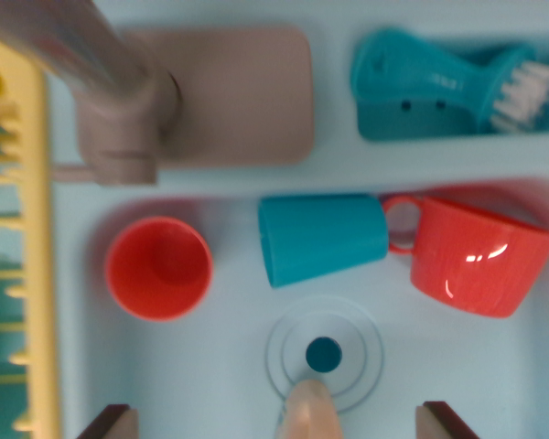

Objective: Pick detergent from the sink

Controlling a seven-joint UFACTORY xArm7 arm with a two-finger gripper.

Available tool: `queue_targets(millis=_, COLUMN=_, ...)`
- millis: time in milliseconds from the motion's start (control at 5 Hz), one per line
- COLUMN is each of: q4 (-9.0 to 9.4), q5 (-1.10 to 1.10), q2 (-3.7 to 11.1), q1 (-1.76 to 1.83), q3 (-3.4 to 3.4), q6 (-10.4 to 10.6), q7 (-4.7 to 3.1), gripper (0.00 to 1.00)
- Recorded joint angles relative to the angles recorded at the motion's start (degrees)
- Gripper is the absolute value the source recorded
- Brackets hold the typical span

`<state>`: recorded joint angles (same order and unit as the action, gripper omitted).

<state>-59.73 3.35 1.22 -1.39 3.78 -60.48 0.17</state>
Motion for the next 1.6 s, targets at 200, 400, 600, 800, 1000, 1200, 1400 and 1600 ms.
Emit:
queue_targets(millis=200, q4=2.46, q5=0.3, q2=0.21, q1=-0.23, q3=0.31, q6=2.25, q7=-0.12, gripper=0.0)
queue_targets(millis=400, q4=2.46, q5=0.3, q2=0.21, q1=-0.23, q3=0.31, q6=2.25, q7=-0.12, gripper=0.0)
queue_targets(millis=600, q4=4.86, q5=0.6, q2=0.41, q1=-0.46, q3=0.61, q6=4.44, q7=-0.23, gripper=0.0)
queue_targets(millis=800, q4=4.86, q5=0.6, q2=0.41, q1=-0.46, q3=0.61, q6=4.44, q7=-0.23, gripper=0.0)
queue_targets(millis=1000, q4=7.08, q5=0.87, q2=0.6, q1=-0.67, q3=0.89, q6=6.48, q7=-0.34, gripper=0.0)
queue_targets(millis=1200, q4=15.41, q5=1.9, q2=1.31, q1=-1.45, q3=1.93, q6=14.1, q7=-0.73, gripper=1.0)
queue_targets(millis=1400, q4=15.41, q5=1.9, q2=1.31, q1=-1.45, q3=1.93, q6=14.1, q7=-0.73, gripper=1.0)
queue_targets(millis=1600, q4=15.41, q5=1.9, q2=1.31, q1=-1.45, q3=1.93, q6=14.1, q7=-0.73, gripper=1.0)
